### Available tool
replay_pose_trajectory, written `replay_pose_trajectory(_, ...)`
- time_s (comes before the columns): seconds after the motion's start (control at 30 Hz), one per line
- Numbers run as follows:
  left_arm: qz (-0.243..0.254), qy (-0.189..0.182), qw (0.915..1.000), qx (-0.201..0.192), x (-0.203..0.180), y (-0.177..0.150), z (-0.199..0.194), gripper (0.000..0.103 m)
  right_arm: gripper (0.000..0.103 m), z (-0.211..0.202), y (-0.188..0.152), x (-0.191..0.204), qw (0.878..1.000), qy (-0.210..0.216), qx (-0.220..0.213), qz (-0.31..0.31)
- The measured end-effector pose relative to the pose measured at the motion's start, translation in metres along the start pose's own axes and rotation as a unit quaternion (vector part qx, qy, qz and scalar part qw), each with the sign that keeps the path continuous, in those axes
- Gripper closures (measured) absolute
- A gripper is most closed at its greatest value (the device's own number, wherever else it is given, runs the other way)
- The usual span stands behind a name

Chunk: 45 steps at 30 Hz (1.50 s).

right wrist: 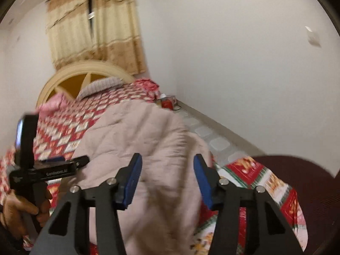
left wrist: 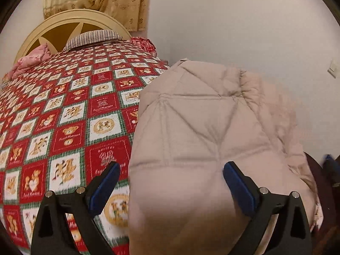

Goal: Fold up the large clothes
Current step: 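Lower the folded jacket onto the quilt with both tools and release it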

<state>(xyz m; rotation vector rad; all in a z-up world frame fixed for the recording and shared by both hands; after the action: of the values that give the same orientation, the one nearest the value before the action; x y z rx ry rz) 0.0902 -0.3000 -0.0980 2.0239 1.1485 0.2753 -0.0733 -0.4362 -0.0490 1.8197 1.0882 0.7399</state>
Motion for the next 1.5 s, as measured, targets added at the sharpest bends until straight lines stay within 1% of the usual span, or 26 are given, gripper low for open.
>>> replay_pose_trajectory(0.07, 0.001, -0.006, 1.0000, 0.002, -0.003, -0.004, -0.010, 0.005, 0.051, 0.018, -0.002, 0.011, 1.000, 0.007, 0.014, -0.021)
replay_pose_trajectory(0.13, 0.008, -0.006, 0.9999, 0.004, -0.009, -0.008, -0.015, 0.005, 0.051, 0.039, -0.007, 0.015, 0.999, 0.003, 0.031, -0.026)
replay_pose_trajectory(0.23, 0.027, -0.003, 0.9994, 0.019, -0.016, -0.014, -0.005, 0.005, 0.051, 0.069, -0.015, 0.002, 0.997, -0.001, 0.071, 0.012)
replay_pose_trajectory(0.33, 0.024, 0.003, 0.9990, 0.037, -0.016, -0.020, 0.013, 0.005, 0.049, 0.079, -0.023, -0.012, 0.995, 0.004, 0.095, 0.040)
replay_pose_trajectory(0.43, 0.023, 0.012, 0.9986, 0.046, -0.017, -0.020, 0.023, 0.001, 0.048, 0.088, -0.027, -0.015, 0.993, 0.003, 0.114, 0.034)
replay_pose_trajectory(0.6, 0.043, 0.030, 0.9970, 0.057, -0.022, -0.020, 0.038, 0.001, 0.048, 0.098, -0.030, -0.012, 0.992, -0.025, 0.121, -0.002)
replay_pose_trajectory(0.87, 0.049, 0.028, 0.9957, 0.074, -0.023, -0.022, 0.052, 0.001, 0.048, 0.102, -0.034, -0.014, 0.992, -0.043, 0.118, -0.013)
replay_pose_trajectory(1.07, 0.043, 0.013, 0.9960, 0.077, -0.019, -0.026, 0.040, 0.001, 0.046, 0.105, -0.028, 0.000, 0.990, -0.054, 0.129, -0.019)
replay_pose_trajectory(1.2, 0.023, 0.001, 0.9964, 0.082, -0.013, -0.029, 0.024, 0.001, 0.042, 0.093, -0.025, -0.001, 0.989, -0.059, 0.134, -0.017)
replay_pose_trajectory(1.27, 0.034, 0.005, 0.9964, 0.077, -0.014, -0.028, 0.015, 0.001, 0.040, 0.088, -0.023, 0.003, 0.990, -0.055, 0.131, -0.006)
replay_pose_trajectory(1.37, 0.064, 0.022, 0.9959, 0.061, -0.017, -0.027, 0.003, 0.001, 0.034, 0.064, -0.023, 0.006, 0.992, -0.048, 0.114, 0.002)
replay_pose_trajectory(1.4, 0.074, 0.029, 0.9954, 0.053, -0.019, -0.027, -0.001, 0.001, 0.030, 0.053, -0.024, 0.006, 0.993, -0.045, 0.106, 0.001)
replay_pose_trajectory(1.43, 0.084, 0.037, 0.9948, 0.045, -0.022, -0.028, -0.006, 0.001, 0.022, 0.045, -0.025, 0.006, 0.994, -0.043, 0.100, 0.000)
replay_pose_trajectory(1.47, 0.089, 0.040, 0.9945, 0.040, -0.022, -0.029, -0.009, 0.001, 0.017, 0.037, -0.026, 0.006, 0.995, -0.043, 0.092, 0.000)
replay_pose_trajectory(1.5, 0.093, 0.043, 0.9941, 0.035, -0.022, -0.031, -0.013, 0.001, 0.010, 0.028, -0.028, 0.004, 0.995, -0.045, 0.085, 0.001)
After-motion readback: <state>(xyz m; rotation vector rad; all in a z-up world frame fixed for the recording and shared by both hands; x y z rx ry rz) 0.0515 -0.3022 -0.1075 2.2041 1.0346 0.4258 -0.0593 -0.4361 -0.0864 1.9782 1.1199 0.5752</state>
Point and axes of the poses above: each gripper's, at about its wrist camera, not at the fingertips, and z roughly the way its jaws point, x to its left, y to its top, the point moved 3 cm from there along z, roughly the way its jaws point, and after that the axes turned 2 degrees about -z, right-handed, at the moved point
